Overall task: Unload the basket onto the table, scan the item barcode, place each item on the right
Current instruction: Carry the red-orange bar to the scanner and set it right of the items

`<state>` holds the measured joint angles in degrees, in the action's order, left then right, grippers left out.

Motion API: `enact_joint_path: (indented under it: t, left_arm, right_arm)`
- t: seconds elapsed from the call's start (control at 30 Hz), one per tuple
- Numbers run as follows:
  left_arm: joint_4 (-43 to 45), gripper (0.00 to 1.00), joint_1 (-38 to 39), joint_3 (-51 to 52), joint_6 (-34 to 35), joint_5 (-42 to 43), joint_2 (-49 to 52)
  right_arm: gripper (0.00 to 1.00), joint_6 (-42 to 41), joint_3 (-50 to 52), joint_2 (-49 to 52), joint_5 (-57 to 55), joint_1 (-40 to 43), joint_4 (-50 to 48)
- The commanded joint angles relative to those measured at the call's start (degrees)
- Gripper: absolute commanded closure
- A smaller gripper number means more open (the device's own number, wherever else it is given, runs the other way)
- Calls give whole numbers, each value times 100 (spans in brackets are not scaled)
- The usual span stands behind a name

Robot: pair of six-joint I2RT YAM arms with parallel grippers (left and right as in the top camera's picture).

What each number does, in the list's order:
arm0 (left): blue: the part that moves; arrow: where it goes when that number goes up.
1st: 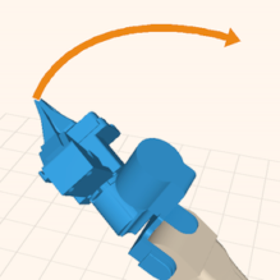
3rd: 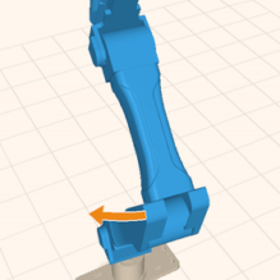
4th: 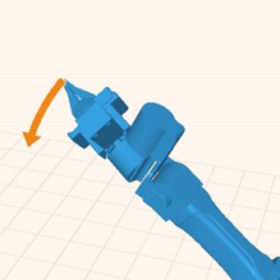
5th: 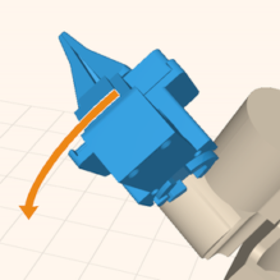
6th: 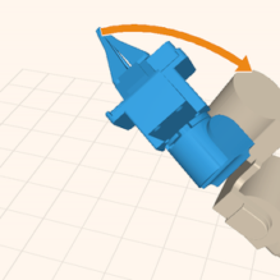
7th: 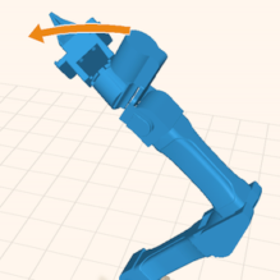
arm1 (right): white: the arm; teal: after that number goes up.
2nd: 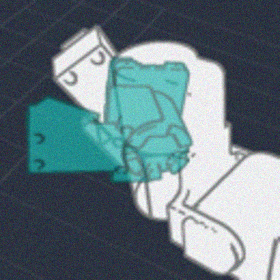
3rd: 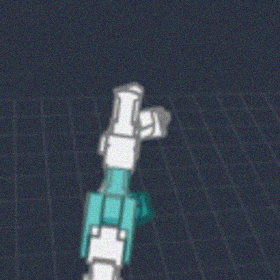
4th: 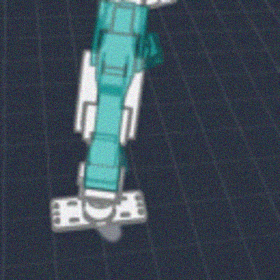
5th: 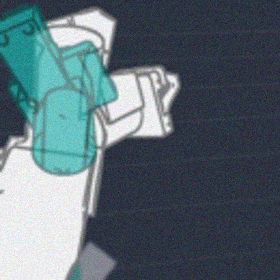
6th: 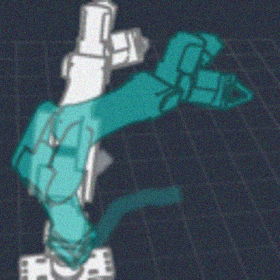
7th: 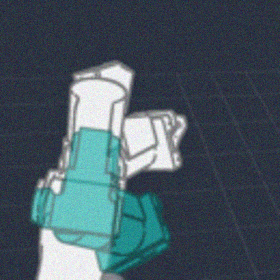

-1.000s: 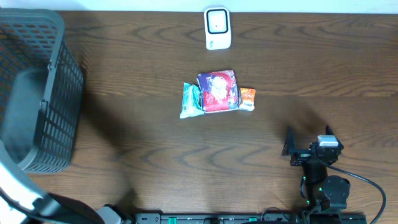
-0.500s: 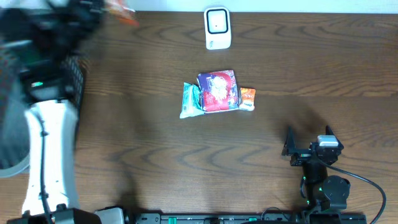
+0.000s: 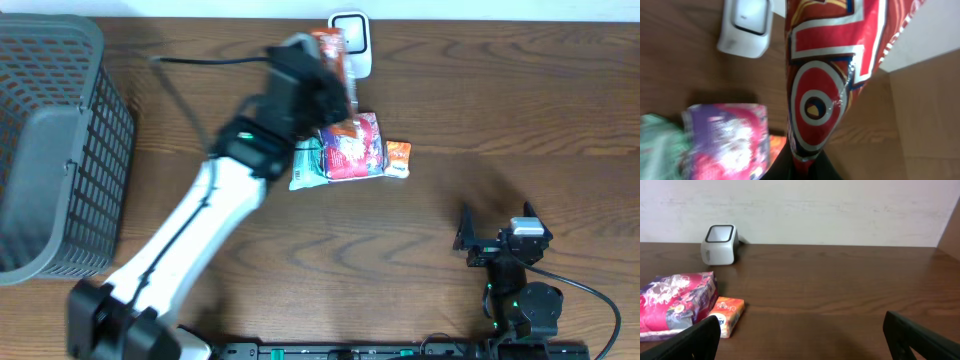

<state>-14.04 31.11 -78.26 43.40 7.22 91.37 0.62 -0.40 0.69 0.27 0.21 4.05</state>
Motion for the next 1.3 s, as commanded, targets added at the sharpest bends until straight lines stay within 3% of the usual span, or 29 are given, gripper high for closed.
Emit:
enact_joint_path:
  t: [0.0,0.07,0.27,0.53,0.87,1.07,1.1,1.17,1.27]
  left_arm:
    - [376,93,468,0,-114,-706,533]
    - [568,93,654,0,-90,-916,879]
    - [1283,93,1102,0,1010,-984,1897]
    - [1989,92,1534,0,1012,-988,2500]
    - [2015,91,1773,2,1458,-1198,2618]
    - [1985,83,1770,4,1364,-1370,2852]
    - [1950,75,1773,4,1366,-1370,2852]
    - [1961,70,1770,2,1364,-1370,2837]
    - [1978,67,1744,2,1204,-1370,2686]
  right_arm:
    - [1,-37,9,-35,4,-42,17]
    - [1,-39,9,-35,4,-42,17]
    - [1,-37,9,-35,4,-42,17]
    - [1,-39,9,-35,4,-42,17]
    - [1,-39,9,-35,7,-42,17]
    - [1,-39,9,-35,4,-42,17]
    - [1,-37,9,-35,7,-42,17]
    - [1,-37,9,-37,4,-42,17]
    - [1,-39,9,-35,4,-42,17]
